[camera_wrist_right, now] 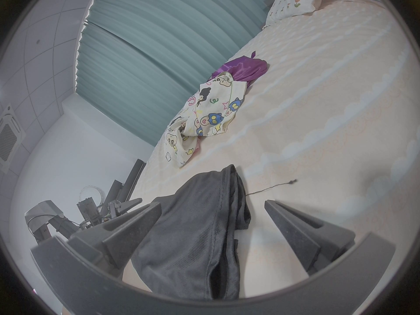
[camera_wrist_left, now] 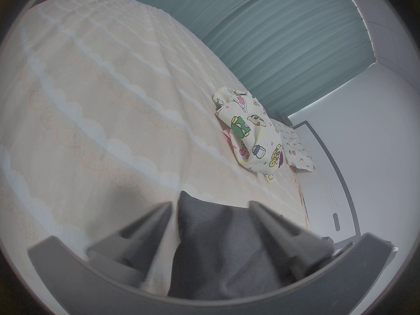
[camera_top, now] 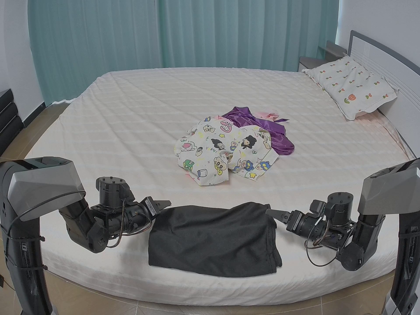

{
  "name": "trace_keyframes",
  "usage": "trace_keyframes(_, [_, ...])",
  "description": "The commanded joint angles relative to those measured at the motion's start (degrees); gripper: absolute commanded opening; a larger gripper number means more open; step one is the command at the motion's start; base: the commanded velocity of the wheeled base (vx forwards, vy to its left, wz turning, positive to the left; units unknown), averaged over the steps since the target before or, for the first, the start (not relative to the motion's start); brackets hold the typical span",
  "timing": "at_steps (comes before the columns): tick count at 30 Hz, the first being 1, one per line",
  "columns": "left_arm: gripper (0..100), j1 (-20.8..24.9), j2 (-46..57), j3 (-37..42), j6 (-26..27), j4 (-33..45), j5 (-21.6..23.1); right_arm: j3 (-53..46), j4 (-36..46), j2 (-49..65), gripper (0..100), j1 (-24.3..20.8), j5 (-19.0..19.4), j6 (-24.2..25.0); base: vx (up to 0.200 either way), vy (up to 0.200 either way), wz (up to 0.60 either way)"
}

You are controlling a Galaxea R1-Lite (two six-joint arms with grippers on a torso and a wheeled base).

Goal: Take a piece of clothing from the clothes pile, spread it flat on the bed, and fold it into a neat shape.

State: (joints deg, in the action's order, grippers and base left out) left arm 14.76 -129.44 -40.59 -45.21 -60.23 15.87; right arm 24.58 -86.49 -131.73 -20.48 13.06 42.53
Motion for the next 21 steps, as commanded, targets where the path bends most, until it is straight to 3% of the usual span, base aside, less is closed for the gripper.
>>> trace_keyframes(1, [0, 0.0, -1.3, -0.5, 0.0, -0.1, 0.0, -0.7, 0.4, 1.7, 100, -0.4, -0.1, 0.0, 0.000, 0.000, 0.00])
trace_keyframes(10, [0, -0.3, -1.2, -0.5, -3.8, -0.4, -1.8, -9.1, -0.3, 3.9, 100, -4.7, 0.3, 0.5, 0.000, 0.000, 0.00])
trace_keyframes(21, [0, -0.4, -2.6, 0.0, -4.3, -4.3, -3.8, -12.8, -0.4, 2.8, 100, -10.3, 0.3, 0.4, 0.000, 0.000, 0.00])
